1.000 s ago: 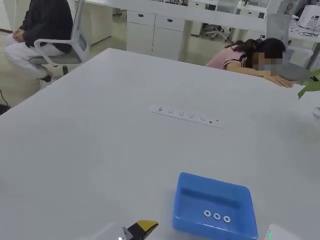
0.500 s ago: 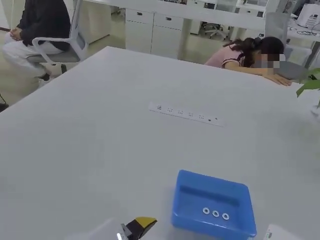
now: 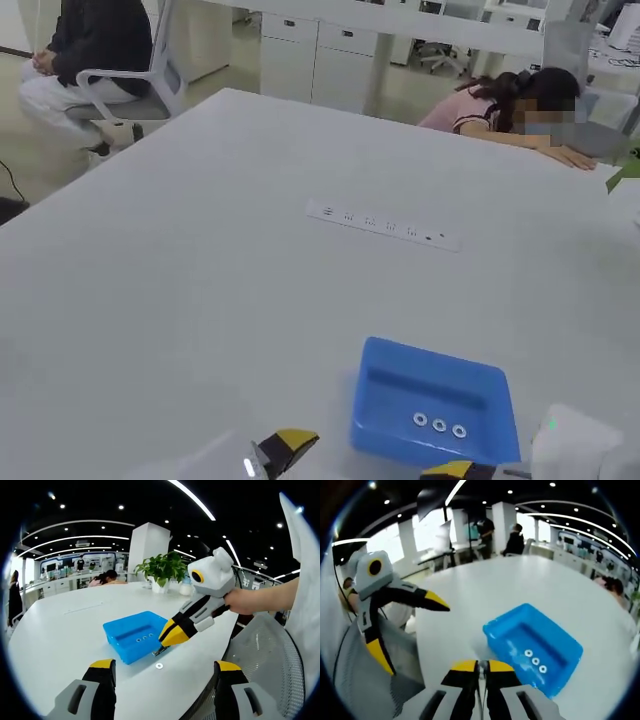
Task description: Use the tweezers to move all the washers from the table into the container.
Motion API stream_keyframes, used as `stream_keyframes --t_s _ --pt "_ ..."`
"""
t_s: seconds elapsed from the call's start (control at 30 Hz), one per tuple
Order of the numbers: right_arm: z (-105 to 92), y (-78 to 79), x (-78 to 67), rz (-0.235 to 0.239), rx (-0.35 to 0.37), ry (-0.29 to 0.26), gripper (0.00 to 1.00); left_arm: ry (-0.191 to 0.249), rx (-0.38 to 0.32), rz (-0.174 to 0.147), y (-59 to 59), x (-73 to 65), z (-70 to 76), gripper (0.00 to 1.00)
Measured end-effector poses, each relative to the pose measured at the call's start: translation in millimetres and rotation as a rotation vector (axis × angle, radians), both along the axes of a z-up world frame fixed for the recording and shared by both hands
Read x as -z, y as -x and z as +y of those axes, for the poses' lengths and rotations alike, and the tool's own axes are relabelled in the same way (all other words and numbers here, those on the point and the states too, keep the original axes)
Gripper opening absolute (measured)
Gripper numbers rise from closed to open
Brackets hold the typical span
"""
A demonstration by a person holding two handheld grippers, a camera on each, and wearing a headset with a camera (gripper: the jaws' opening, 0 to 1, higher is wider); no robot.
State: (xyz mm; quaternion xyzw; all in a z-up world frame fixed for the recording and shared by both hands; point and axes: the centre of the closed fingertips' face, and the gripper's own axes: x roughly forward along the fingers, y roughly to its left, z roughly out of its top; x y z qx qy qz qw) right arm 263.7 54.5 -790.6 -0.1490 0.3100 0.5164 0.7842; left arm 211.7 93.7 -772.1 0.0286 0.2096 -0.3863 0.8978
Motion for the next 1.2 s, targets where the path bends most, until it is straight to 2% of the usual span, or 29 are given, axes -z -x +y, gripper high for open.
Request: stream_keyframes --t_s 0.27,0.47,0.6,0.87,1.07,1.2 --pt "1.3 -30.6 -49.1 -0.022 0.034 -0.078 0.03 -0.005 0.000 0.002 0.0 0.9 0.5 0.81" --pt "2.7 -51.6 -66.5 -0.047 0.037 -0.093 0.03 -0.006 -0.004 0.000 -0.2 0.5 1.2 0.80" --pt "4.8 -62.6 -64.9 -0.058 0.029 -0.077 0.03 0.000 -0.006 -0.003 -0.5 -0.6 1.0 0.80" --pt "15.0 -79.9 -52.8 -0.055 -0.015 -0.036 0.03 -0.003 -0.006 0.001 -0.7 0.5 1.3 0.80" --pt "19.4 -97.0 -42.5 -0.031 -0.003 -0.014 0.03 -0.004 -0.009 0.002 -1.3 0.8 1.9 0.80" --pt "23.4 -107.5 -29.5 -0.005 0.011 0.001 0.03 -0.004 -0.010 0.002 -1.5 1.2 2.2 0.80"
